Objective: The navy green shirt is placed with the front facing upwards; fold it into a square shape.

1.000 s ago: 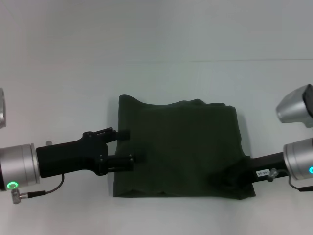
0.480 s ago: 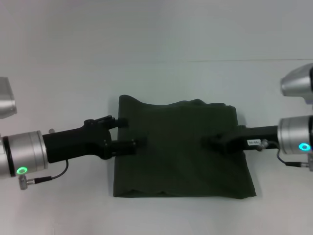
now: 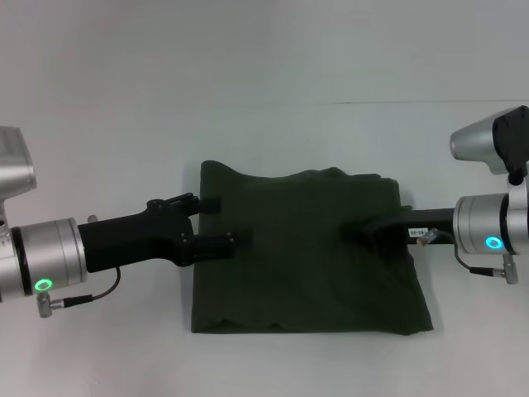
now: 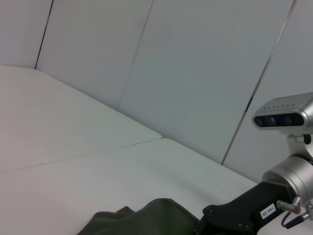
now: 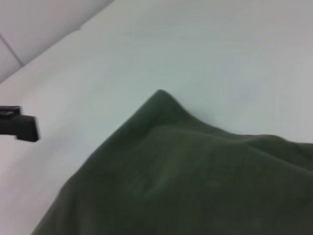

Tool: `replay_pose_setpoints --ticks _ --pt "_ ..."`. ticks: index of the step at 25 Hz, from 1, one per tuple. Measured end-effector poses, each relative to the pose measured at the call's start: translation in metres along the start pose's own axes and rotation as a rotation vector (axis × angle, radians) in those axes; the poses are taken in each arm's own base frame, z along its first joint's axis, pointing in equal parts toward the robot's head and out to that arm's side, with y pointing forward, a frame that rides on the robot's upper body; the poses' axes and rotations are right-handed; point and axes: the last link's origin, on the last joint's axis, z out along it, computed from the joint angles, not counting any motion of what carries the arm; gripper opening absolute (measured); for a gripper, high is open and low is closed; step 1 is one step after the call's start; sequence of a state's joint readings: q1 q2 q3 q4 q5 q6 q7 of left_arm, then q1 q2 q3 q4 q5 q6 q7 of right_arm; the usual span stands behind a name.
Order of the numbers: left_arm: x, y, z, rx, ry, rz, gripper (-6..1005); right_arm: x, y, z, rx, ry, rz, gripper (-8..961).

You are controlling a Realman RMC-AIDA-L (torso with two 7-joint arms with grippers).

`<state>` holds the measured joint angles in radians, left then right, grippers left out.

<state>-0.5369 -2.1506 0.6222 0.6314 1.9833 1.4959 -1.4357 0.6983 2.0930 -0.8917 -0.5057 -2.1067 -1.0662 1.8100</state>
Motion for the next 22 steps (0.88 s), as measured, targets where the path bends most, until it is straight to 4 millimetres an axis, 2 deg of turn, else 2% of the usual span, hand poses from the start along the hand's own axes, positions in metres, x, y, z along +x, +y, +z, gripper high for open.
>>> replay_pose_setpoints --ticks 16,22 --pt "-0.001 0.002 0.003 -0.007 -0.003 -0.012 908 0.001 -0.027 -0.01 0.153 -0.056 0.043 42" --pt "-0.001 0.002 0.002 -0.007 -0.004 -0.012 907 -0.007 -0.035 -0.019 0.186 -0.111 0.063 47"
